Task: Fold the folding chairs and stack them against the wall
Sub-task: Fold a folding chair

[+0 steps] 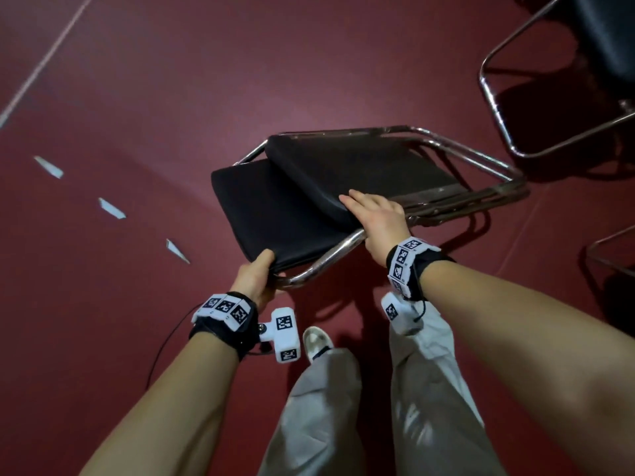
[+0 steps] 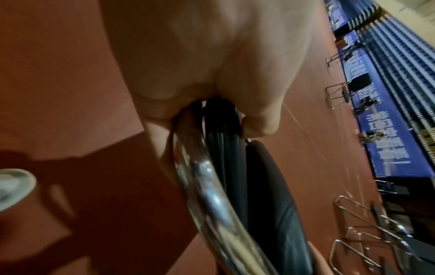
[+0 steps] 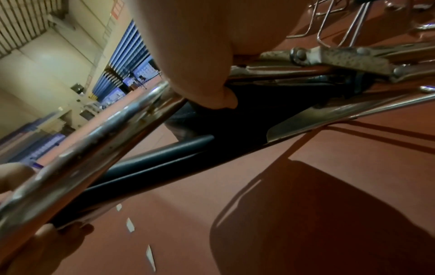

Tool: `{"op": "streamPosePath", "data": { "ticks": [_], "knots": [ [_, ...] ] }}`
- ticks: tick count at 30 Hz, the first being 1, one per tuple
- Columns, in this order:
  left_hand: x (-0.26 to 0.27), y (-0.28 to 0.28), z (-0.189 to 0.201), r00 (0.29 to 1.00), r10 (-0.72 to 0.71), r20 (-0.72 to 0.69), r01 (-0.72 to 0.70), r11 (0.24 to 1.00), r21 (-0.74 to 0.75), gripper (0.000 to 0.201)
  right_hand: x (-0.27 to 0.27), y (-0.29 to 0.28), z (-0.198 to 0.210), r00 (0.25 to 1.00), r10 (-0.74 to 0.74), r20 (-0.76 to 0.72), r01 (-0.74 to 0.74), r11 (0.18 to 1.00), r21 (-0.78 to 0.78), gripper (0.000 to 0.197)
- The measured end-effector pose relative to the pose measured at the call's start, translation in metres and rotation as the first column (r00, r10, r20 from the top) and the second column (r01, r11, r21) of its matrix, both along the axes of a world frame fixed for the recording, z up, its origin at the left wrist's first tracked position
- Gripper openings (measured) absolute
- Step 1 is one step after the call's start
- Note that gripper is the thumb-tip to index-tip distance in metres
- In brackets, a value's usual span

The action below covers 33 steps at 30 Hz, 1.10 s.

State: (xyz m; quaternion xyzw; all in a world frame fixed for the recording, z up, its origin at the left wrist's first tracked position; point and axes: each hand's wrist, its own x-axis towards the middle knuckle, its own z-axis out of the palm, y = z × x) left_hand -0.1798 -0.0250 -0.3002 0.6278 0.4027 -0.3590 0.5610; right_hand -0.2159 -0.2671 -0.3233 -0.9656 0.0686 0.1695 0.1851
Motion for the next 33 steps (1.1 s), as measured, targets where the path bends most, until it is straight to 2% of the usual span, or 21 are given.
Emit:
{"op": "streamPosePath", "data": {
  "ticks": [3,6,14,18,20,23,27,29,31,33],
  "knots": [
    [-0.015,0.02,-0.022,0.999,-0.01,-0.033,0.01,1.0,0.003,0.029,-0.013,0.024,-0.026,0.999,0.037,-0.024,-0.037,0.999,-0.027,0.097],
    [-0.029,0.037,-0.054,0.997,-0.025,-0.073,0.023,0.999,-0.022,0.018,-0.02,0.04,-0.043,0.998,0.041,-0.052,-0.042,0.999,-0.022,0.092],
    [-0.078,0.068,-0.147,0.983,0.095,-0.158,-0.095,0.995,0.009,0.02,-0.044,0.073,-0.101,0.972,0.187,-0.146,-0.197,0.979,-0.057,0.085],
    [-0.11,0.079,-0.191,0.961,0.19,-0.201,-0.192,0.981,0.01,0.04,-0.06,0.085,-0.13,0.94,0.271,-0.207,-0.29,0.955,-0.066,0.082],
    [-0.122,0.077,-0.203,0.947,0.232,-0.221,-0.234,0.972,0.015,0.034,-0.07,0.088,-0.142,0.942,0.289,-0.173,-0.305,0.95,-0.074,0.073],
    [-0.14,0.075,-0.225,0.943,0.25,-0.219,-0.262,0.965,-0.029,0.035,-0.083,0.092,-0.16,0.945,0.305,-0.119,-0.313,0.948,-0.054,0.06],
    [-0.162,0.078,-0.256,0.926,0.278,-0.257,-0.294,0.955,-0.029,0.042,-0.097,0.098,-0.185,0.941,0.335,0.046,-0.333,0.942,-0.053,0.051],
    [-0.17,0.078,-0.27,0.924,0.287,-0.254,-0.304,0.952,-0.027,0.032,-0.105,0.099,-0.201,0.923,0.365,0.119,-0.357,0.93,-0.083,0.048],
    [-0.179,0.079,-0.283,0.913,0.324,-0.248,-0.345,0.938,-0.046,0.024,-0.114,0.099,-0.213,0.911,0.388,0.139,-0.376,0.921,-0.105,0.047],
    [-0.186,0.077,-0.291,0.904,0.338,-0.261,-0.363,0.93,-0.053,0.024,-0.123,0.098,-0.221,0.917,0.38,0.119,-0.366,0.923,-0.12,0.042]
  ]
}}
